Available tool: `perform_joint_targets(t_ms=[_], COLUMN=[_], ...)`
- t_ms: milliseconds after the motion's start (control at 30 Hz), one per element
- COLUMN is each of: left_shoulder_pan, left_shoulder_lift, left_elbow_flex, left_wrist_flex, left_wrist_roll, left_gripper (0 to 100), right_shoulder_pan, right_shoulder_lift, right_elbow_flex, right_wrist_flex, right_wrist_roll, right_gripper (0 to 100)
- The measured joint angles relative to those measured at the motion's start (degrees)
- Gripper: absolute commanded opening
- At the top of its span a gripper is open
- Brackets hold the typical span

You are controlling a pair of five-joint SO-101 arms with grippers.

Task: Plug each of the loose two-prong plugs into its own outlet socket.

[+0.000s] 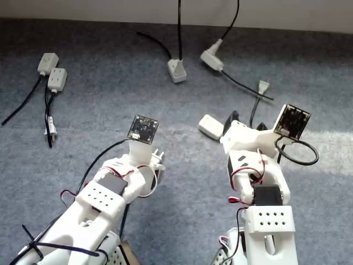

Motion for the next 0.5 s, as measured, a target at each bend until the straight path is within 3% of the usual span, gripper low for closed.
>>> perform_joint_targets(t_ms=[500], left_shoulder_pan=[-1.5], left_shoulder_lift=[1.7], left_elbow_flex=[0.4], left_wrist_flex=[-6.5], left_wrist_roll=[0.0], left_gripper=[14], right_shoulder_pan=[0.0], right_shoulder_lift=[0.0], right_elbow_flex=[0.0], right_wrist_flex=[0.0], right_wrist_roll=[0.0], right_gripper=[27.8])
